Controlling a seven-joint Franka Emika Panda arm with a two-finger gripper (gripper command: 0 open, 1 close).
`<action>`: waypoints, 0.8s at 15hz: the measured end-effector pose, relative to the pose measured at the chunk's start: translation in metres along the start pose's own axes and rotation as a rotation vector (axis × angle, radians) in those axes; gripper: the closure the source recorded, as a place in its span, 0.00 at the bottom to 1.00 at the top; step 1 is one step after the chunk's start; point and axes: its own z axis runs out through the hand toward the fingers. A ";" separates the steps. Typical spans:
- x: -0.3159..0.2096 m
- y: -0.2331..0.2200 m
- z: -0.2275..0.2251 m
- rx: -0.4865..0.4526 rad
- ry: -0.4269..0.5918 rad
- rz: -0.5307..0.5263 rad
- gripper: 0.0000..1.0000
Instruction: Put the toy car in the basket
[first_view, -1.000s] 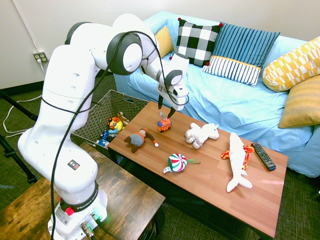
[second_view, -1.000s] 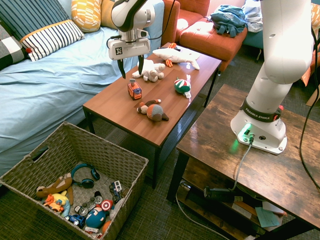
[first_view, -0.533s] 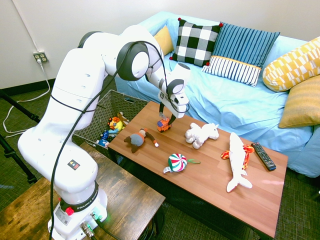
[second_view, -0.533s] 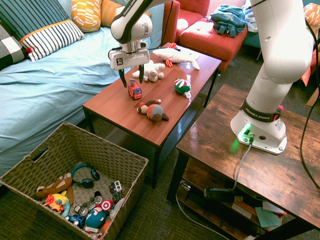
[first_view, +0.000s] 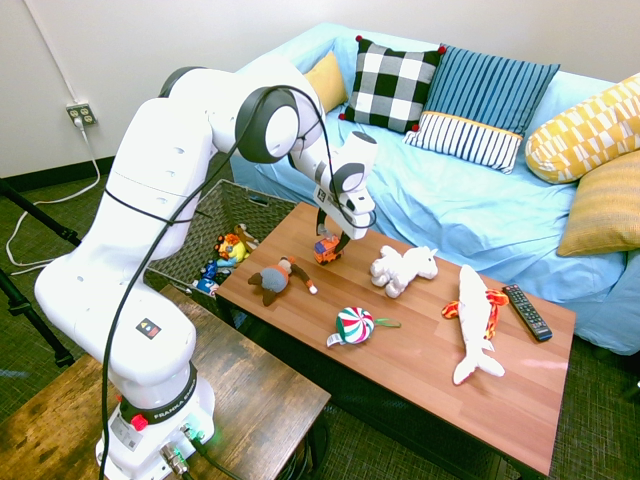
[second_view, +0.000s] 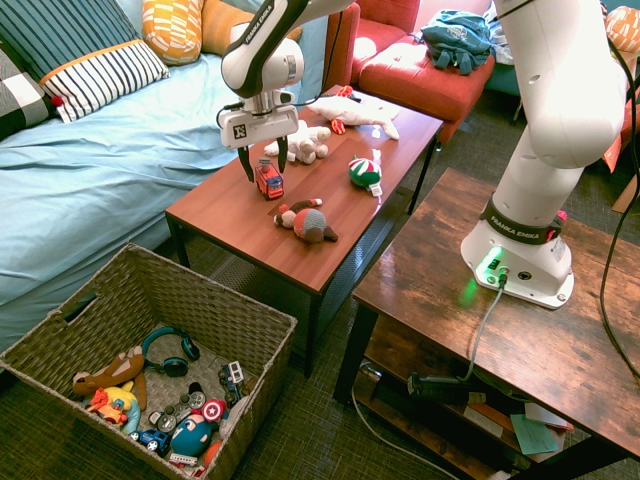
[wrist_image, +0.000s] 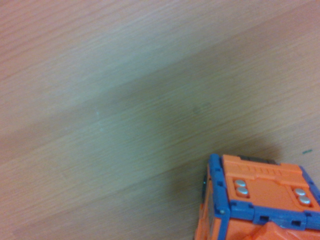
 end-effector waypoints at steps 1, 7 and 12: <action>0.000 0.000 0.002 -0.003 -0.001 -0.003 1.00; -0.001 -0.001 0.008 0.000 0.007 -0.011 1.00; 0.004 0.000 0.008 0.002 0.013 -0.019 1.00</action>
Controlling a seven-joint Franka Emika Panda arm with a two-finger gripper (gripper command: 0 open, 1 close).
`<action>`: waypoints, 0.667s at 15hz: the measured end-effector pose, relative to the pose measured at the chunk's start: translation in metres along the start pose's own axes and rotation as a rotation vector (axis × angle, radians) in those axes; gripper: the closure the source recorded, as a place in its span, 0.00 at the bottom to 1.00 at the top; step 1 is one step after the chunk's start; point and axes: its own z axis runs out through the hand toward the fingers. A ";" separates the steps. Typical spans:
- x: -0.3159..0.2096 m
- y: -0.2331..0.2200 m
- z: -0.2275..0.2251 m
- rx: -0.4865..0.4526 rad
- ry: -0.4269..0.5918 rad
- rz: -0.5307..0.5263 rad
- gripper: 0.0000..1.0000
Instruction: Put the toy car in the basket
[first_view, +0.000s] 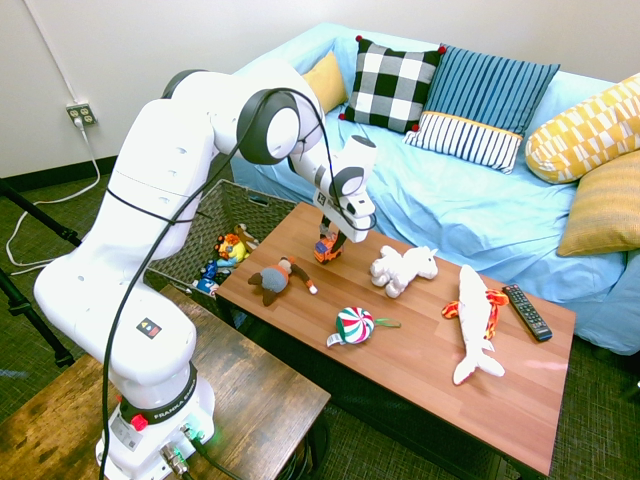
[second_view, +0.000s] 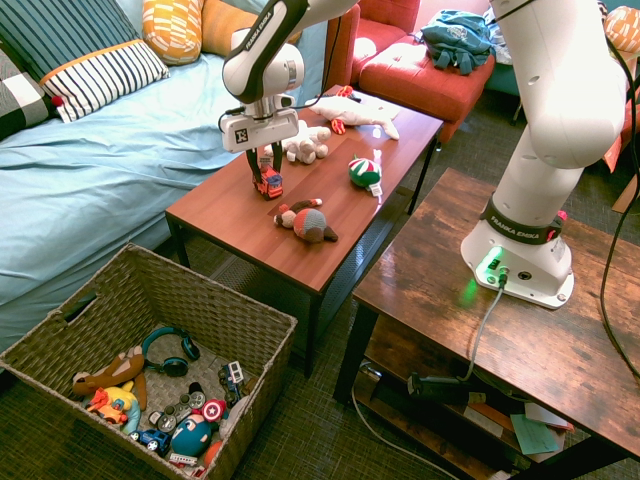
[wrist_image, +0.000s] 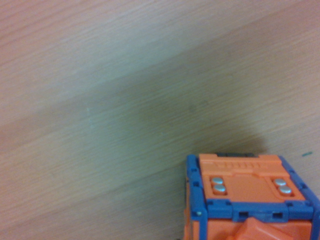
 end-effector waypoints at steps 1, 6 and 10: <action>0.002 0.000 -0.001 0.004 0.005 0.001 1.00; -0.038 -0.024 -0.042 0.062 0.052 -0.068 1.00; -0.162 -0.079 -0.069 0.059 0.123 -0.205 1.00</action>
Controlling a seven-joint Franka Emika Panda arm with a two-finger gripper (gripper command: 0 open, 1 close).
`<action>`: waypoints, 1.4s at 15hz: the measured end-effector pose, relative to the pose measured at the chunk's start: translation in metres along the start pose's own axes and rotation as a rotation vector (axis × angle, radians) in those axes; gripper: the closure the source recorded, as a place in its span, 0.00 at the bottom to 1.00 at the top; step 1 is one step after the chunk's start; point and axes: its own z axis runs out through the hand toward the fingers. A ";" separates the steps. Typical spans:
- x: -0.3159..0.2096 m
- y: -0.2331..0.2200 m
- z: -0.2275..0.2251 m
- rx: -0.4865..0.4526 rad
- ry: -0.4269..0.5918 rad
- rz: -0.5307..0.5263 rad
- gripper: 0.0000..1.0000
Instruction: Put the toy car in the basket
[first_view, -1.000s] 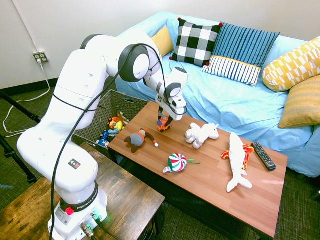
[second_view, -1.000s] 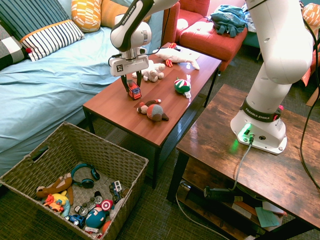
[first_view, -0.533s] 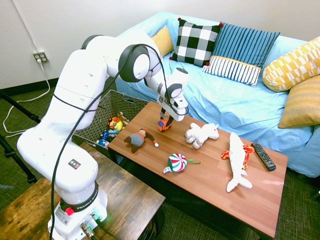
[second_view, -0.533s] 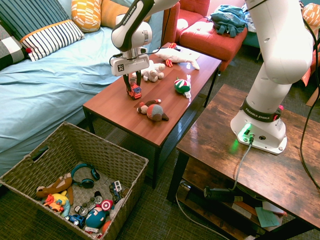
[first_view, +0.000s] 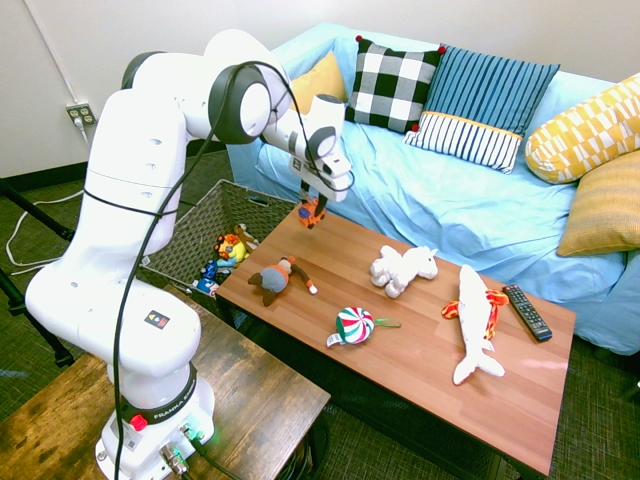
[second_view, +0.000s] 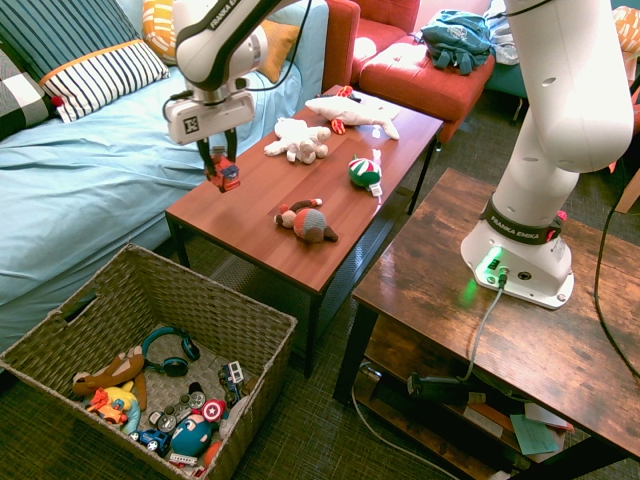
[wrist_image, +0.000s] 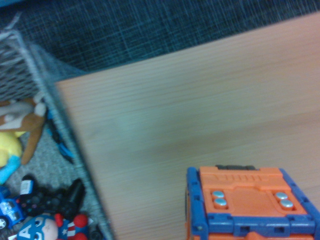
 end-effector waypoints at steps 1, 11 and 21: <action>-0.037 -0.021 0.002 -0.007 0.009 -0.047 1.00; -0.245 -0.089 0.144 -0.177 0.037 -0.275 0.00; -0.199 -0.105 0.117 -0.128 0.028 -0.208 0.00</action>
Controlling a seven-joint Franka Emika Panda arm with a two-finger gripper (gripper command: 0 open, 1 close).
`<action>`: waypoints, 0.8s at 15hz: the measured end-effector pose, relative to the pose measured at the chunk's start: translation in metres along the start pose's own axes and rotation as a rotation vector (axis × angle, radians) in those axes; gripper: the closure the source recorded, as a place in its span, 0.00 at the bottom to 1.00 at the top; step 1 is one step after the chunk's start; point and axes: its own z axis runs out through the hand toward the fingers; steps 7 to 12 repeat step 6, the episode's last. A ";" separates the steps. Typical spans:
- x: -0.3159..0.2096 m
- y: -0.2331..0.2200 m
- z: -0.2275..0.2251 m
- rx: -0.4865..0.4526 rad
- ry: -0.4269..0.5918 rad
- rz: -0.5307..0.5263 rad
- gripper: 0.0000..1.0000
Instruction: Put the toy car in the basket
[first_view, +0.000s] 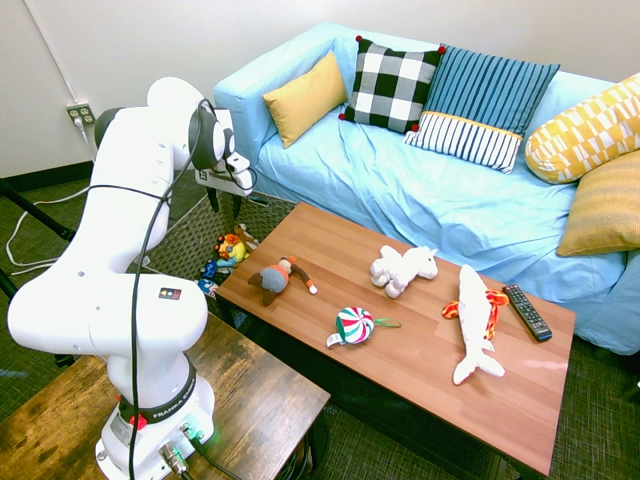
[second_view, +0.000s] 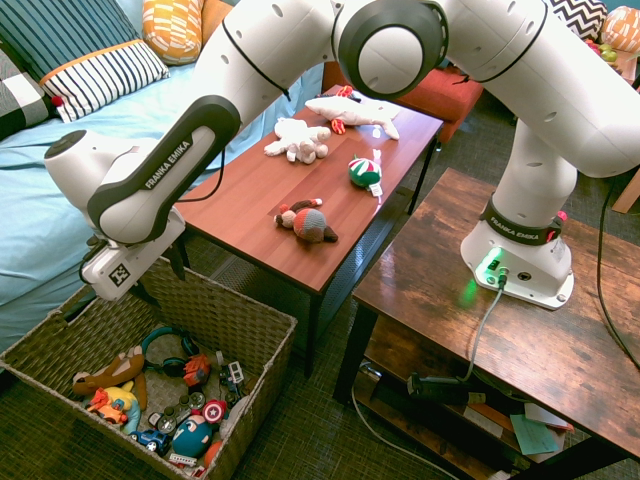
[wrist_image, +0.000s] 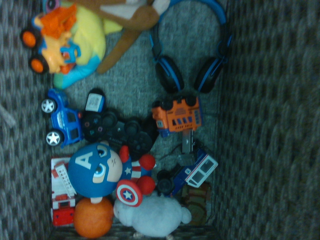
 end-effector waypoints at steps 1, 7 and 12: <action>0.026 0.014 -0.012 0.021 -0.004 0.033 0.00; 0.165 0.130 -0.033 0.048 -0.019 0.218 0.00; 0.165 0.130 -0.033 0.048 -0.019 0.218 0.00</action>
